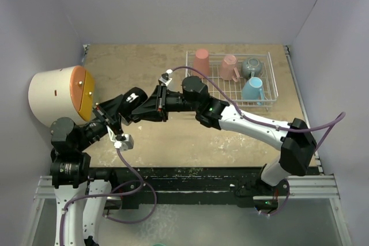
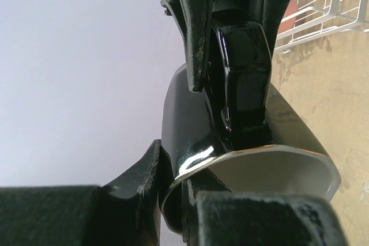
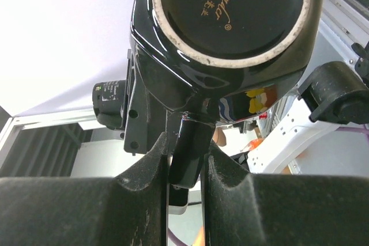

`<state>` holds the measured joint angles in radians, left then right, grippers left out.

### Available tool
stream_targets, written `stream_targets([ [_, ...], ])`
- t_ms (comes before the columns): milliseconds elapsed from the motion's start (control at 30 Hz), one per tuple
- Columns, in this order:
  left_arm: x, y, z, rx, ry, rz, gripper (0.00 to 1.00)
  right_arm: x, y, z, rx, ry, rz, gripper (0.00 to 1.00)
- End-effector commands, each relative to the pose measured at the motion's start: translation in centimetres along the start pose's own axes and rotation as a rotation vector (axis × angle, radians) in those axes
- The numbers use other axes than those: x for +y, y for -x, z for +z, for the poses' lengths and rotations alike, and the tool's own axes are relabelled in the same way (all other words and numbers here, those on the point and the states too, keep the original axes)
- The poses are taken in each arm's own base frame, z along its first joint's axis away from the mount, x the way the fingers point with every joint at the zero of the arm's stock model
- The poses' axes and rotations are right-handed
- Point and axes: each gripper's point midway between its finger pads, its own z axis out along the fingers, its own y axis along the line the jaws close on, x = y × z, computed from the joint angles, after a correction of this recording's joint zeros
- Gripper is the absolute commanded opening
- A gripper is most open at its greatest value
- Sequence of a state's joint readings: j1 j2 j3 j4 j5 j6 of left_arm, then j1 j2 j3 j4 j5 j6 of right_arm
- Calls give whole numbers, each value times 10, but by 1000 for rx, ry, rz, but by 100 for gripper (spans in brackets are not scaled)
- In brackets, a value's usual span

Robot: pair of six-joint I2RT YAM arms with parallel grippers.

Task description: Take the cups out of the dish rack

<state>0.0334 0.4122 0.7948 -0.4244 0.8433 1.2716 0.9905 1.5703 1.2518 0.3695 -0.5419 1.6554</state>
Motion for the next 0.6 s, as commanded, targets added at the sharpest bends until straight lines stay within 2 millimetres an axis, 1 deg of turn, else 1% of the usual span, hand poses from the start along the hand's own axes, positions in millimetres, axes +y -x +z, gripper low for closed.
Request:
stream_targets([
  [0, -8, 4, 5, -39, -40, -111, 0, 12, -26, 2, 101, 102, -174, 2],
  [100, -10, 1, 7, -32, -50, -121, 0, 3, -14, -4, 67, 73, -172, 5],
  [233, -11, -2, 8, -23, -62, -125, 0, -12, 2, -18, 11, 34, -158, 10],
  [267, -12, -3, 8, -21, -67, -125, 0, -17, 5, -21, 1, 25, -151, 11],
  [367, -15, -8, 10, -7, -88, -130, 0, -21, 14, -30, -24, 4, -158, 19],
  [433, -19, -14, 12, 13, -112, -158, 0, -27, 25, -38, -64, -49, -190, 27],
  [467, -22, -18, 13, 29, -135, -175, 0, -30, 31, -44, -91, -88, -206, 34],
  [500, -28, -24, 14, 51, -168, -204, 0, -34, 39, -51, -126, -132, -225, 43],
  [533, -33, -29, 15, 69, -202, -228, 0, -40, 48, -60, -162, -181, -235, 50],
  [567, -39, -34, 16, 89, -241, -267, 0, -50, 55, -71, -193, -247, -235, 55],
])
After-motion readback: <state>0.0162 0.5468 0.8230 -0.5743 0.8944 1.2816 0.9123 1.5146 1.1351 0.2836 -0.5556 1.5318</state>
